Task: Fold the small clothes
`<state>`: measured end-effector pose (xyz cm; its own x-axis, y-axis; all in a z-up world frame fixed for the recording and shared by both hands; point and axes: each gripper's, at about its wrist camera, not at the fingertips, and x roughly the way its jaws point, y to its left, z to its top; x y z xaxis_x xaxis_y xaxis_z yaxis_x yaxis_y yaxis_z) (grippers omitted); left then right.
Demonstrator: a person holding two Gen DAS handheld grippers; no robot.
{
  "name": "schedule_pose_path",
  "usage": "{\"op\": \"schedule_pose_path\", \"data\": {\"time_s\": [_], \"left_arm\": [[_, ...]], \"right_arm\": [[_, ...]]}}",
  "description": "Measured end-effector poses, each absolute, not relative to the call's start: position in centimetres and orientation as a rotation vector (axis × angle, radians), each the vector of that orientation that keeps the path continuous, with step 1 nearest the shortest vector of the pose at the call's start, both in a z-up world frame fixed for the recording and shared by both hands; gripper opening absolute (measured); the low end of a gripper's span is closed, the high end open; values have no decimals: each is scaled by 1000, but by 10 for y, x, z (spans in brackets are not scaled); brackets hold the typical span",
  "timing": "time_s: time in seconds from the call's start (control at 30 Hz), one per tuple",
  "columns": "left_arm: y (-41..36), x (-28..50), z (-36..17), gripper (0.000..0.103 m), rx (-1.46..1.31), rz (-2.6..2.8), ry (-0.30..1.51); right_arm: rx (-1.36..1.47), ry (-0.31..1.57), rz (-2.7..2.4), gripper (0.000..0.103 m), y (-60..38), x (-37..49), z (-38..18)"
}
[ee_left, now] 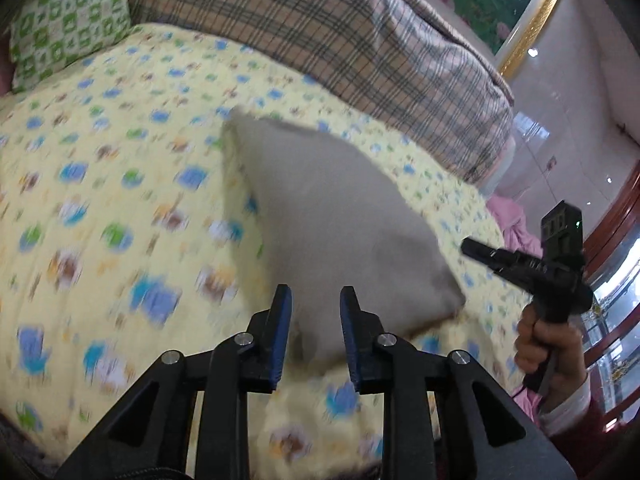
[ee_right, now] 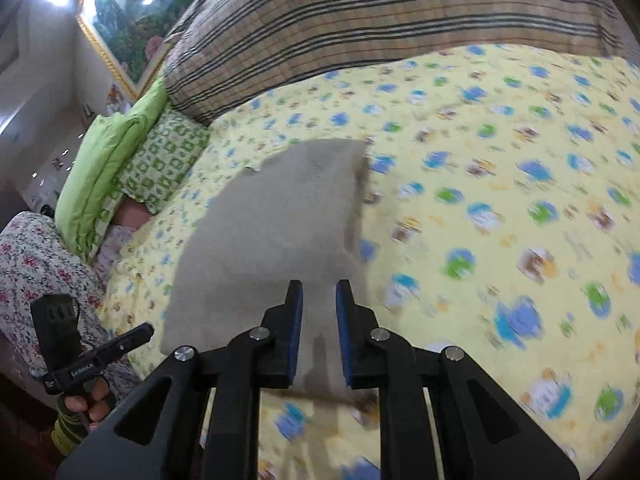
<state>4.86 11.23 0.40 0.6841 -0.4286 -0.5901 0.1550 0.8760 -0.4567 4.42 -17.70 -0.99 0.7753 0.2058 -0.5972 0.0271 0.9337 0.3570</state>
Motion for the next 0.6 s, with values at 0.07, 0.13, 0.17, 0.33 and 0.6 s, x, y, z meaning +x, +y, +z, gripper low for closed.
{"op": "schedule_pose_path", "data": {"time_s": [0.07, 0.13, 0.17, 0.33, 0.6], "left_arm": [[104, 66, 12, 26, -374, -352, 732], [97, 84, 20, 26, -359, -365, 713], [96, 89, 21, 26, -360, -371, 708], [89, 132, 20, 24, -359, -376, 735], [75, 158, -17, 23, -268, -336, 851]], "right_arm": [[351, 680, 119, 18, -167, 59, -8], [354, 689, 134, 18, -159, 76, -9], [354, 692, 139, 18, -157, 83, -8], [346, 697, 147, 18, -152, 114, -9], [285, 793, 80, 14, -163, 143, -47]]}}
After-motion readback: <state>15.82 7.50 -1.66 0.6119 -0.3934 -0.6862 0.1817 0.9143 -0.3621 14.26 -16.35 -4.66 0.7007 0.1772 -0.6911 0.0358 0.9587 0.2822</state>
